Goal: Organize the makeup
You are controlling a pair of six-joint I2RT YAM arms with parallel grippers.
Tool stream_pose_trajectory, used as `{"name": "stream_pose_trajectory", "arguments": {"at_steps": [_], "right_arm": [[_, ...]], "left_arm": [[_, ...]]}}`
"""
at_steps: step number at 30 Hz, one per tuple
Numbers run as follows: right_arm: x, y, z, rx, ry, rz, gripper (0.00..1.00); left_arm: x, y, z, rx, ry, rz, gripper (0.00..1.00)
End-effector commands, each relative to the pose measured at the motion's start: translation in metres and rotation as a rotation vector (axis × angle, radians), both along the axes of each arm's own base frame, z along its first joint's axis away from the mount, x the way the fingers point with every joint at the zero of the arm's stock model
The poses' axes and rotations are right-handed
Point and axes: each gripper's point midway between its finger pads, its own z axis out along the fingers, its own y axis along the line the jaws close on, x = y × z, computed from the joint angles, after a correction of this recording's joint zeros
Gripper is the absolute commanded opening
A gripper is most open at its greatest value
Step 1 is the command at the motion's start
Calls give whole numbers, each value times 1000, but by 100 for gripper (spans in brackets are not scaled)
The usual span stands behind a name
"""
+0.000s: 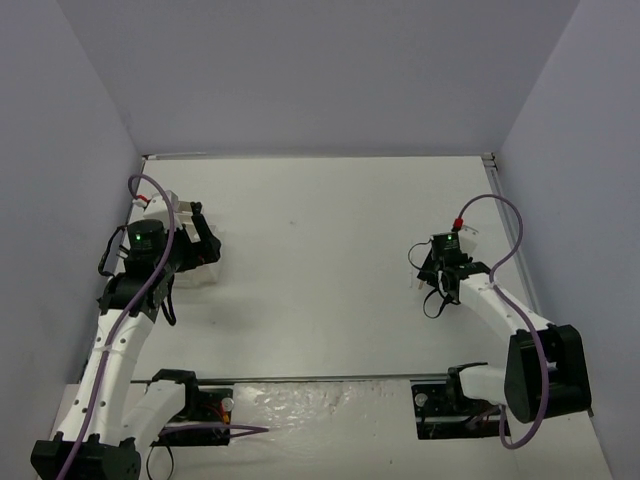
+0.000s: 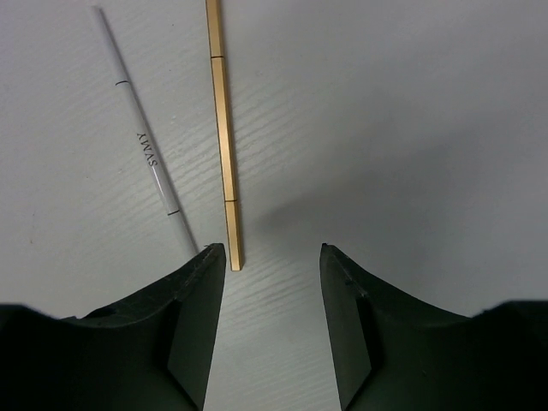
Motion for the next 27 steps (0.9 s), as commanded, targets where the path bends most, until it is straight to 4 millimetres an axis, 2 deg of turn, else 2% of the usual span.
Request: {"name": "stream_pose_trajectory", "arguments": {"at_steps": [1, 9, 11, 16, 20, 27], "right_arm": [[37, -2, 16, -19, -74, 0, 42], [54, 9, 2, 22, -68, 44, 36], [57, 13, 4, 32, -83, 66, 33], [65, 23, 20, 52, -143, 132, 33], [69, 31, 23, 56, -145, 173, 34], [70, 45, 9, 70, -90, 246, 34]], "left_arm": [[6, -7, 25, -22, -84, -33, 89], [5, -8, 23, -27, -79, -38, 89], [5, -8, 23, -28, -80, -38, 89], [5, -8, 23, -28, -78, -38, 89], [5, -8, 23, -29, -77, -37, 89], [6, -8, 20, -29, -69, -37, 89]]}}
